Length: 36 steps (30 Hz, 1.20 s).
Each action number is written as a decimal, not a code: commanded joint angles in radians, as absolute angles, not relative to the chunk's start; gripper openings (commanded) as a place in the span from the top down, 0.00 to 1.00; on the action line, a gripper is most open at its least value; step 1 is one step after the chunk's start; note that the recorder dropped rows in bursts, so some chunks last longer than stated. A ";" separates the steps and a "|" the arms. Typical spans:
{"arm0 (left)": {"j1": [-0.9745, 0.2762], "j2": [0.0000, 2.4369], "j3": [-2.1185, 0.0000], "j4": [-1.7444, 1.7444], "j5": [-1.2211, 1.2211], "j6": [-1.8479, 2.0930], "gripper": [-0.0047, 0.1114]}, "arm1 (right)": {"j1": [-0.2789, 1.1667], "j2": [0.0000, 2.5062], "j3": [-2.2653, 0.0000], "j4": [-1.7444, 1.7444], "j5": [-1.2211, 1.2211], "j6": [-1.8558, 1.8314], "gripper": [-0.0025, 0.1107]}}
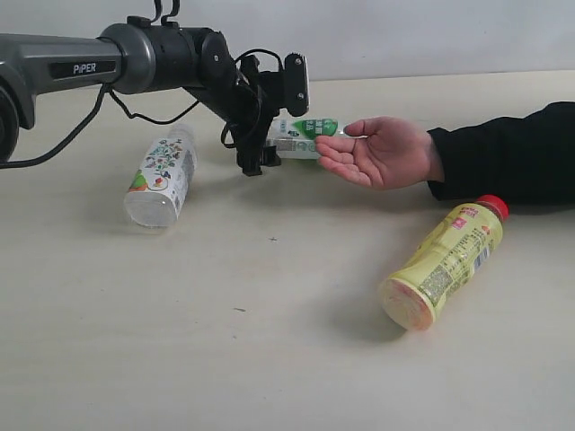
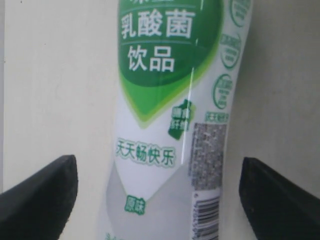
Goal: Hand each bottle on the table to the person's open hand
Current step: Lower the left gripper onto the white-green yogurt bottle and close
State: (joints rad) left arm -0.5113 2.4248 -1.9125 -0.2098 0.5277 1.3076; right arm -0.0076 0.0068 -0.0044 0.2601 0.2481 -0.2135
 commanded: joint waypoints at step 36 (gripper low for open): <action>-0.513 2.452 -1.911 -0.218 0.496 1.366 0.39 | -0.005 0.000 0.000 0.259 0.245 -0.212 0.98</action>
State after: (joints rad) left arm -0.5113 2.4463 -1.9125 -0.2098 0.5037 1.3638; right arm -0.0076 0.0068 -0.0044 0.2601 0.2481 -0.2135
